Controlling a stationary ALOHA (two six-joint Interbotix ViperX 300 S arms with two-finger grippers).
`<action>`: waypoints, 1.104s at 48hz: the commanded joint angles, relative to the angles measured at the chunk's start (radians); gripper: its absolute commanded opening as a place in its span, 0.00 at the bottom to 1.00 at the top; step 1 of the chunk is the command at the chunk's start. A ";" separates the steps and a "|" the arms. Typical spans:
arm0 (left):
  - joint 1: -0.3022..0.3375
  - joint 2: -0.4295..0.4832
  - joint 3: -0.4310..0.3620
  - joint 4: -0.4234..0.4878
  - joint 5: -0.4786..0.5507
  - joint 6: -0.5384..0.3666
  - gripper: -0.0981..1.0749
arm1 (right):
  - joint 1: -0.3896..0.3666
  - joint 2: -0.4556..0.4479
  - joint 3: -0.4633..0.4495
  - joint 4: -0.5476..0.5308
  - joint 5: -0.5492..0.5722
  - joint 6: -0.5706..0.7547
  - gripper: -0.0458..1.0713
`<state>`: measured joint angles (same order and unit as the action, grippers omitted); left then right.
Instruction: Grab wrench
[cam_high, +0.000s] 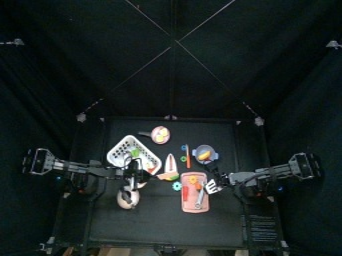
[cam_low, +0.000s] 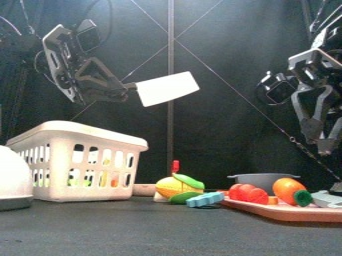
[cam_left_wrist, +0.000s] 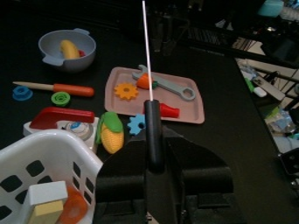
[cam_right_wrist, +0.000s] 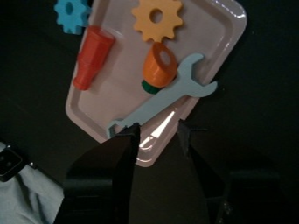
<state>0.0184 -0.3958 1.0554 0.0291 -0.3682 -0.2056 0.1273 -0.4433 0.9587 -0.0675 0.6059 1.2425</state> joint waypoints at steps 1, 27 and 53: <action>-0.002 -0.017 -0.012 0.000 0.000 0.002 0.39 | 0.034 0.023 -0.023 -0.023 -0.003 0.037 0.74; -0.021 -0.029 -0.009 0.002 0.000 0.002 0.39 | 0.100 0.288 -0.153 -0.078 -0.037 0.106 0.75; -0.046 -0.037 -0.011 -0.031 0.000 0.000 0.39 | 0.132 0.298 -0.296 -0.089 0.319 0.127 0.75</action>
<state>-0.0199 -0.4218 1.0600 0.0061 -0.3651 -0.2056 0.2577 -0.1089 0.6796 -0.1718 0.9158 1.3591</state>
